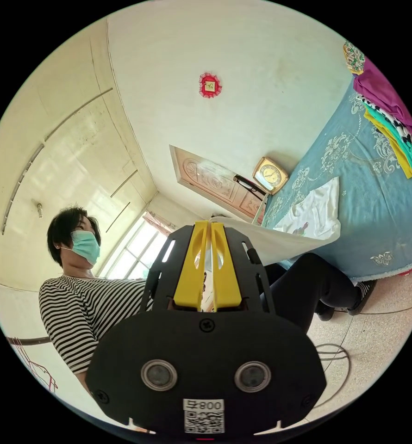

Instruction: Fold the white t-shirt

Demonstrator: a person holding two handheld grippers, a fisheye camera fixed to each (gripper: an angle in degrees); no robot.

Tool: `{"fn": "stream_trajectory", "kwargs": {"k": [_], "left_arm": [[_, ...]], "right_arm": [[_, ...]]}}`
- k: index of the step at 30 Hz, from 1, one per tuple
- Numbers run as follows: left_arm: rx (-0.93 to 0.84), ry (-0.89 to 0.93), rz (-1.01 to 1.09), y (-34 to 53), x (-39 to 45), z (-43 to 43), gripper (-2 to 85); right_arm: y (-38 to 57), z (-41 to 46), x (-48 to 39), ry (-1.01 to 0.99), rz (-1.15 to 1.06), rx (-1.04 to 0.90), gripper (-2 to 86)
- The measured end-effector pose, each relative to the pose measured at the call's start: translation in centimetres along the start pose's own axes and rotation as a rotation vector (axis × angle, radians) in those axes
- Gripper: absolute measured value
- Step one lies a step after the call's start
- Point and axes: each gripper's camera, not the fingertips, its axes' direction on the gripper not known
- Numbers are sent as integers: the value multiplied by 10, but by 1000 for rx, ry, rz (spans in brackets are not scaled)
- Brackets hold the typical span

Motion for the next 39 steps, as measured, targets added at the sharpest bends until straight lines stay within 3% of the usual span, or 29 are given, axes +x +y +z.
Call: {"fn": "stream_trajectory", "kwargs": {"k": [15,27,39], "left_arm": [[-31,-72,-41,-249,-107,54,16],[-26,-223,-246,-452,-278,83,18],[-121,-428,-399,-611,-444,97,27]], "right_arm": [[-197,92,48,87,104,-5,8],[-385,173,159,235,343,-73,10],[-510,218,260,385,569,-157,13]]}}
